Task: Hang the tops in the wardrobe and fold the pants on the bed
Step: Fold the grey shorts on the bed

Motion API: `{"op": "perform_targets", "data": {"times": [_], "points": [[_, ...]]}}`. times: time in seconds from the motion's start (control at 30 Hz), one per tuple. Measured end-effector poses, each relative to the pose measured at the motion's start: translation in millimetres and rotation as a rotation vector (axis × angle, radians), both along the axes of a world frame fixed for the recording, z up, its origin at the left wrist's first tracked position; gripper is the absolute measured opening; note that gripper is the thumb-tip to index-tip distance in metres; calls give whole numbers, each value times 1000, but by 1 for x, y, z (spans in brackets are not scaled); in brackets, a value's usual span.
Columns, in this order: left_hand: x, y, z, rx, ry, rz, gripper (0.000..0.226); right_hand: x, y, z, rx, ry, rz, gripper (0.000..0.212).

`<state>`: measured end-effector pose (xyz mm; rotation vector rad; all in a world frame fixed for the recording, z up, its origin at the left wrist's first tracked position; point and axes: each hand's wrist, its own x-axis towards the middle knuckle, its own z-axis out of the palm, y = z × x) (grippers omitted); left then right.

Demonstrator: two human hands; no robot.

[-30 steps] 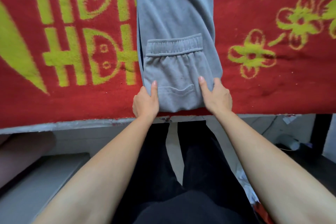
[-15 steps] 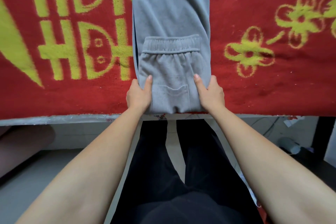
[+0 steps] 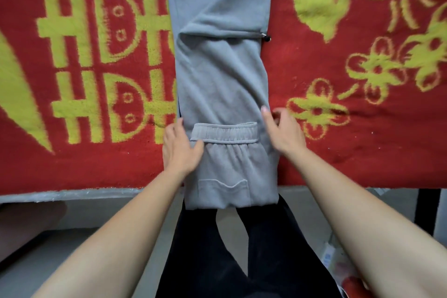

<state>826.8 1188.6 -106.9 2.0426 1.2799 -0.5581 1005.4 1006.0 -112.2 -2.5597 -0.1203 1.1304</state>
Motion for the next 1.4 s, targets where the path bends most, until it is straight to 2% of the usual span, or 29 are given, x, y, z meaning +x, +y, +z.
{"op": "perform_targets", "data": {"times": [0.07,0.2,0.27,0.33,0.37,0.43,0.5,0.6,0.63,0.7,0.77,0.83,0.87,0.9,0.97,1.0,1.1,1.17,1.23,1.33,1.4], "points": [[36,19,-1,74,-69,-207,78,45,42,-7,145,-57,-160,63],[115,56,-8,379,-292,-269,67,130,118,-16,301,-104,-320,60],[155,77,-16,517,-314,-420,66,162,144,-16,338,-60,-397,64],[187,96,-25,543,-252,-603,62,185,161,-16,400,36,-469,65],[199,102,-30,539,-219,-689,56,192,166,-15,436,79,-493,59],[211,111,-36,563,-255,-799,37,203,177,-12,491,107,-515,28],[213,117,-37,542,-448,-711,29,213,194,-5,530,72,-503,27],[224,134,-33,443,-762,-212,23,227,236,15,691,68,-517,29],[229,145,-31,413,-796,-15,22,232,252,22,786,132,-519,25],[240,174,-35,322,-707,283,23,244,275,25,861,176,-490,20],[247,200,-45,206,-541,438,24,257,284,17,755,2,-458,16],[253,217,-54,156,-463,559,29,268,277,4,490,-211,-396,7],[257,222,-55,137,-464,619,33,268,270,-4,360,-258,-393,14],[262,225,-54,101,-474,663,40,269,263,-13,269,-259,-416,30],[270,229,-51,-1,-507,649,55,267,253,-29,203,-214,-447,59],[272,232,-51,-50,-529,633,59,265,250,-34,223,-179,-436,61],[277,241,-49,-201,-636,669,59,265,251,-43,363,-85,-392,49],[280,243,-51,-233,-676,704,62,269,252,-48,464,-16,-404,51],[280,237,-56,-79,-636,604,62,269,250,-52,561,31,-436,38],[279,218,-58,327,-527,309,48,268,244,-56,620,54,-437,22],[287,215,-58,394,-486,270,47,268,243,-58,653,61,-439,20]]}}
